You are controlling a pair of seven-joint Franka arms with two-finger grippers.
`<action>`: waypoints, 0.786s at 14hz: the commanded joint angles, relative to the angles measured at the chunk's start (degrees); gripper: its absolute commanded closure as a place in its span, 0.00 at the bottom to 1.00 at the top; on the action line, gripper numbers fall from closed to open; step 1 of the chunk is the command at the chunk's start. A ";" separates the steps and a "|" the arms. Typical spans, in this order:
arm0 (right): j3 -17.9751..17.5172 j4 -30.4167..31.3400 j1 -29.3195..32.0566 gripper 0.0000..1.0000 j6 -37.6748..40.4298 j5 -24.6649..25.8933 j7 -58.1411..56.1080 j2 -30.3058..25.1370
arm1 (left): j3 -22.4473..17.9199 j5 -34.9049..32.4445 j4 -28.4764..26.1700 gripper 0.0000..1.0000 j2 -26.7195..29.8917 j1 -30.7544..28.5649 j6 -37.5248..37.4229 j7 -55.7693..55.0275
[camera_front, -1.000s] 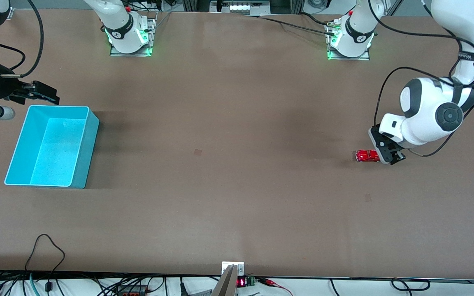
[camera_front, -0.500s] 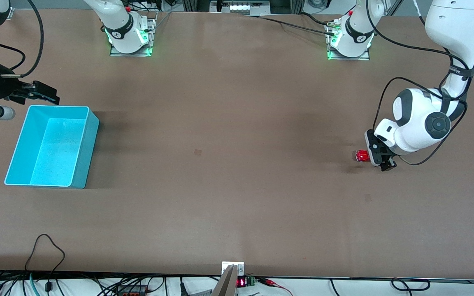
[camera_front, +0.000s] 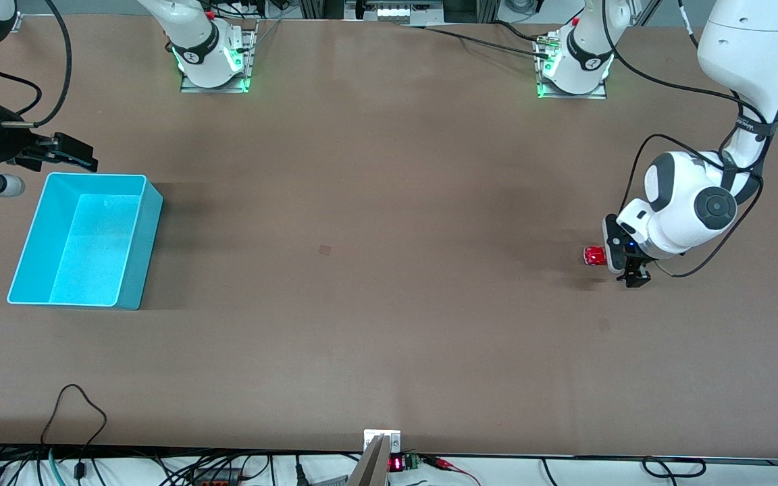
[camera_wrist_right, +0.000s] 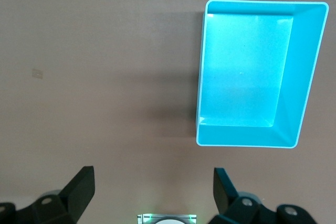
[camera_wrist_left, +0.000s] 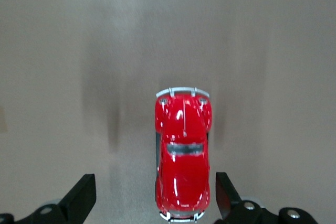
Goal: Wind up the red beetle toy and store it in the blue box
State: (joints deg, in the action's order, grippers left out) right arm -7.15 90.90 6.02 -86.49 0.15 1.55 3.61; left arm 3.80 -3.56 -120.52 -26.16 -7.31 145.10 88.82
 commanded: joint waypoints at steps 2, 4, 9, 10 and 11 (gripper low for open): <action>-0.32 -0.28 0.74 0.00 0.45 -1.03 -0.05 -0.09 | 0.33 -0.84 -0.59 0.01 0.15 -0.95 0.71 2.05; -0.32 -0.28 0.75 0.00 0.45 -1.03 -0.05 -0.09 | 0.51 -0.84 -1.29 0.05 0.58 -0.95 0.71 2.05; -0.32 -0.28 0.75 0.00 0.45 -1.03 -0.05 -0.09 | 0.68 -0.75 -4.28 0.06 2.96 -0.95 0.80 1.62; -0.32 -0.28 0.75 0.00 0.45 -1.03 -0.05 -0.09 | 0.68 -0.75 -4.63 0.07 2.96 -0.95 1.41 1.62; -0.23 -0.19 0.75 0.00 0.53 -1.03 -0.05 -0.09 | 0.68 -0.75 -5.07 0.10 2.87 -1.04 2.46 1.62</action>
State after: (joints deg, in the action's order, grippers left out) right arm -7.15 90.89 6.09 -86.49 0.15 1.55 3.61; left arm 4.14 -3.57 -122.86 -25.43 -7.88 145.71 89.93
